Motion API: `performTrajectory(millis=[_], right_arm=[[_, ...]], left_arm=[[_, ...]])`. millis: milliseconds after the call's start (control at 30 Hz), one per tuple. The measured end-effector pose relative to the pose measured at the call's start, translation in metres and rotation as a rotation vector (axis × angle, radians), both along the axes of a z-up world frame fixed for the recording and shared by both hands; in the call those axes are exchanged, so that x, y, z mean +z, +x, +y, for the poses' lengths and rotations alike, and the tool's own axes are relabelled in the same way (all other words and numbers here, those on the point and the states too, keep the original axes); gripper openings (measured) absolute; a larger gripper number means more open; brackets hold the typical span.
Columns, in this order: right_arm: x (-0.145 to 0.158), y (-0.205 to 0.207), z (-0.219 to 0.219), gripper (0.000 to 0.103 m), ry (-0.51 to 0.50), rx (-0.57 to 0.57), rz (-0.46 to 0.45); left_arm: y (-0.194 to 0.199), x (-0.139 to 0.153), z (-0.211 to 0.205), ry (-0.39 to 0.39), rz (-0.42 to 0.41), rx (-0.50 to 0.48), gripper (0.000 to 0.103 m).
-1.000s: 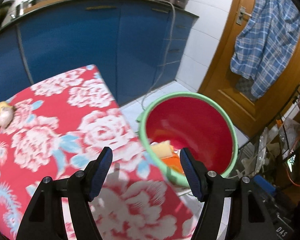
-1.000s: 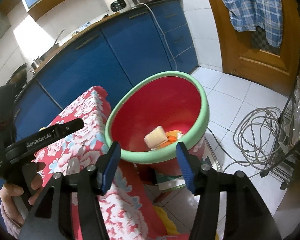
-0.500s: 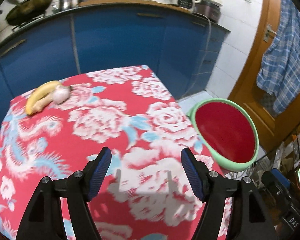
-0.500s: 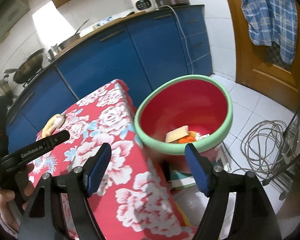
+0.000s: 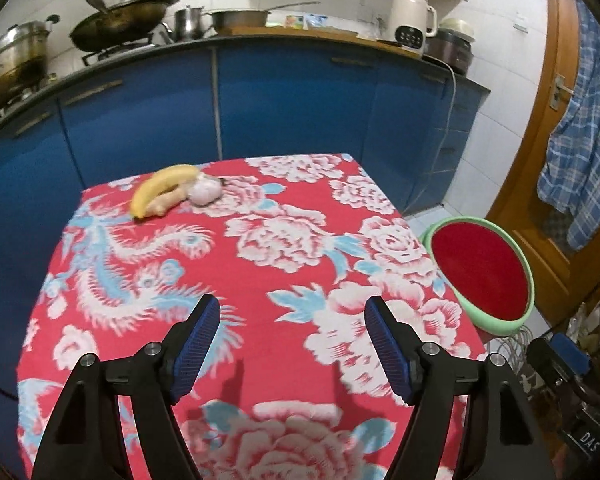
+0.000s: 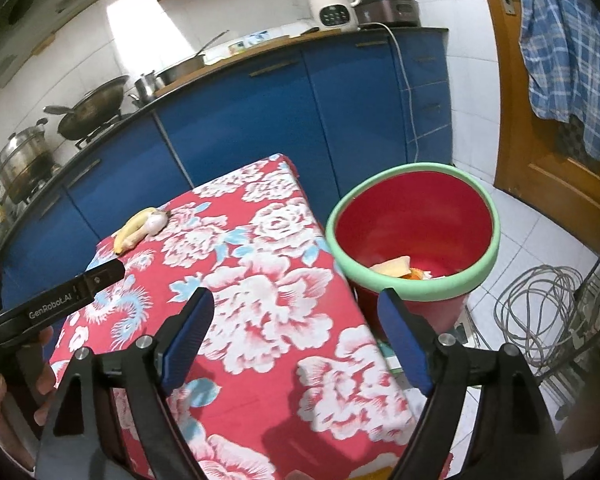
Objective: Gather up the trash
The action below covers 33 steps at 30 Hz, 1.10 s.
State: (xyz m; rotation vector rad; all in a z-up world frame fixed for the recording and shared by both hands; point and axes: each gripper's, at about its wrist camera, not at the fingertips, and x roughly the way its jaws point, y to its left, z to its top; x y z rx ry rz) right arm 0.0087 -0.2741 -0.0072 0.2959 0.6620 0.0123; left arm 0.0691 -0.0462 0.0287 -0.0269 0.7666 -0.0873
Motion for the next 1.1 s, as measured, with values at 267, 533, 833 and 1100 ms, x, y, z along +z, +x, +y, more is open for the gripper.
performTrajectory(millis=[267, 533, 833, 1100], right_arm=[[0.009, -0.009, 0.02, 0.085, -0.016, 0.038, -0.023], [0.015, -0.015, 0.03, 0.085, -0.023, 0.059, -0.04], [0.02, -0.02, 0.034, 0.085, -0.029, 0.068, -0.053], [0.022, -0.021, 0.037, 0.085, -0.032, 0.074, -0.057]], left_arm=[[-0.02, 0.007, 0.019, -0.004, -0.023, 0.036, 0.076], [-0.031, 0.01, 0.027, -0.003, -0.041, 0.054, 0.076], [-0.039, 0.015, 0.033, -0.009, -0.063, 0.068, 0.076], [-0.043, 0.017, 0.035, -0.013, -0.071, 0.074, 0.076]])
